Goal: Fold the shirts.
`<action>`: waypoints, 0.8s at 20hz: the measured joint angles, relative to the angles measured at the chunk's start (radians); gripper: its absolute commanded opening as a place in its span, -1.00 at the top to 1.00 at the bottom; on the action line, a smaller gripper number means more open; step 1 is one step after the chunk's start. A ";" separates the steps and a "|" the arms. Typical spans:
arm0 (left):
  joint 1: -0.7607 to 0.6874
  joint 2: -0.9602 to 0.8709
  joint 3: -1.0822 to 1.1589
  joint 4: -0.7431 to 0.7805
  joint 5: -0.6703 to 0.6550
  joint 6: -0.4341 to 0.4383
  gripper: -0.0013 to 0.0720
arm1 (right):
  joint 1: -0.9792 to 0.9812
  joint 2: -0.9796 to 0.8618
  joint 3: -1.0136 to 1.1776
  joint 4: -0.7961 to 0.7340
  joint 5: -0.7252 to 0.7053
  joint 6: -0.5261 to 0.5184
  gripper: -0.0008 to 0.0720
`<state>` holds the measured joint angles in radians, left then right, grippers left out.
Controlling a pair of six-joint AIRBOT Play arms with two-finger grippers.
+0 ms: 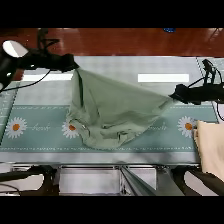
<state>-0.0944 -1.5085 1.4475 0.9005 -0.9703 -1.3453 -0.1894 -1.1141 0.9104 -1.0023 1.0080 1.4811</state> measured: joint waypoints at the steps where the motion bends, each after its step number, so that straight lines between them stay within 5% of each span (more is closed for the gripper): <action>1: -0.014 -0.063 0.054 0.000 -0.003 -0.023 -0.45 | -0.022 -0.051 0.000 0.080 -0.043 -0.037 0.64; 2: -0.026 -0.118 0.104 0.000 -0.011 -0.050 -0.42 | -0.037 -0.094 0.004 0.146 -0.075 -0.070 -0.08; 3: -0.037 -0.163 0.146 0.000 -0.034 -0.069 -0.42 | -0.049 -0.137 0.014 0.209 -0.101 -0.099 -0.17; 10: 0.090 -0.151 0.251 0.061 -0.324 -0.129 -0.42 | -0.270 -0.229 0.202 0.337 0.027 -0.156 -0.14; 16: 0.186 0.212 -0.239 0.100 -0.370 -0.136 -0.42 | -0.501 -0.074 0.056 0.099 0.166 -0.145 -0.14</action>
<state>0.0917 -1.2961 1.2083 1.0000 -1.3403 -1.4815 -0.6903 -1.1881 0.9661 -0.9031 1.1744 1.3357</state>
